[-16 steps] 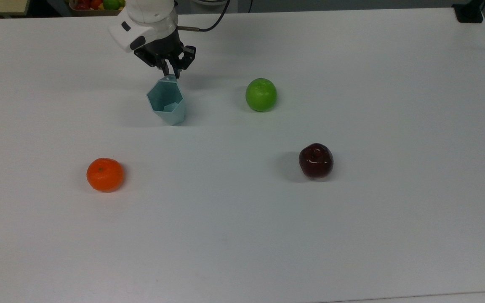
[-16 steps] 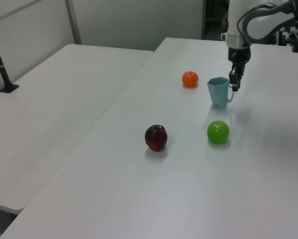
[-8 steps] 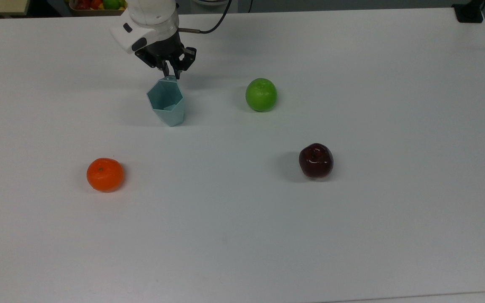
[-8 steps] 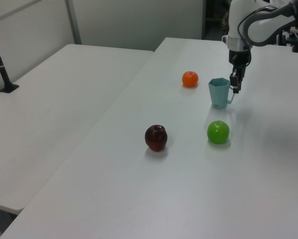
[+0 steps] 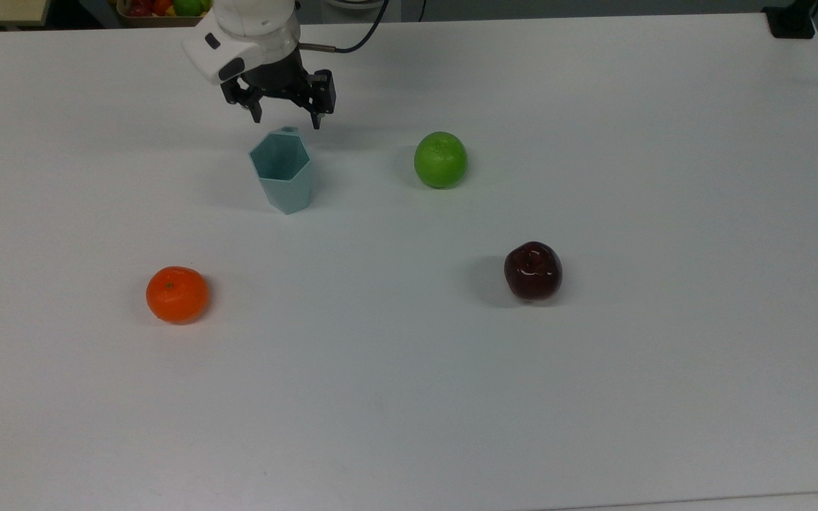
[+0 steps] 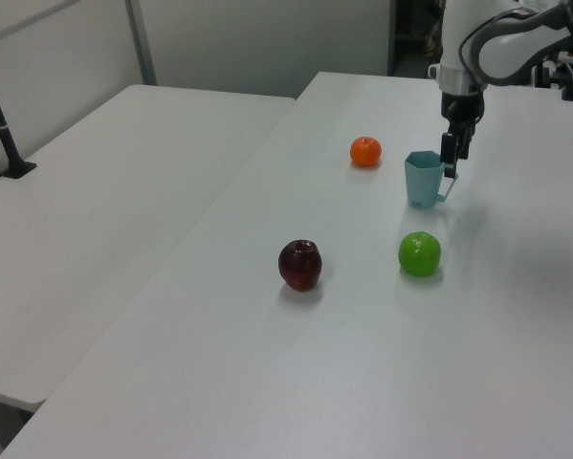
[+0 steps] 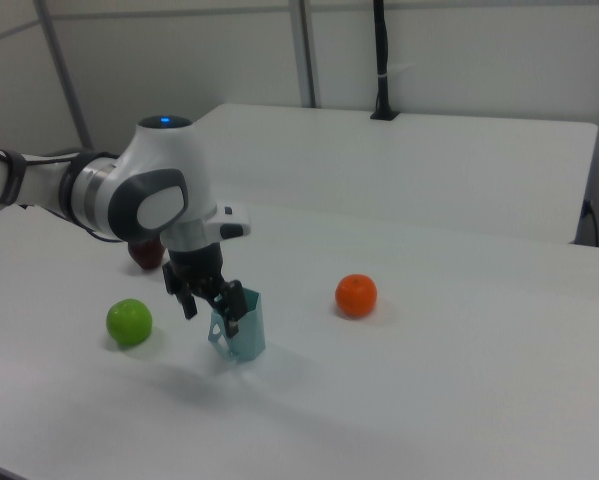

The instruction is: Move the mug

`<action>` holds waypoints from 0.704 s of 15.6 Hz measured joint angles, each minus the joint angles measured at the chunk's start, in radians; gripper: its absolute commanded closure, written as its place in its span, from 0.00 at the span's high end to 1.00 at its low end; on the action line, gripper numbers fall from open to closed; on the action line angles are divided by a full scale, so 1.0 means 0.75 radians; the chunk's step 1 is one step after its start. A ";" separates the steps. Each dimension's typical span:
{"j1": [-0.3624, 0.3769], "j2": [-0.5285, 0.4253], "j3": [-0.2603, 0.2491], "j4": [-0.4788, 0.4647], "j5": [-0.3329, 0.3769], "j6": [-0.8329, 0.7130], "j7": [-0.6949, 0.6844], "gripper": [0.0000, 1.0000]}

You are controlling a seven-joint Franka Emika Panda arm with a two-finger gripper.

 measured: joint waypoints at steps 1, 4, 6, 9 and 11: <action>-0.003 -0.012 -0.001 0.013 0.000 -0.003 0.000 1.00; -0.021 -0.043 -0.007 0.114 0.000 -0.078 0.005 1.00; -0.051 -0.055 -0.009 0.215 0.000 -0.161 0.007 1.00; -0.099 -0.061 -0.009 0.357 0.004 -0.270 0.008 1.00; -0.131 -0.061 -0.010 0.430 0.023 -0.326 0.009 1.00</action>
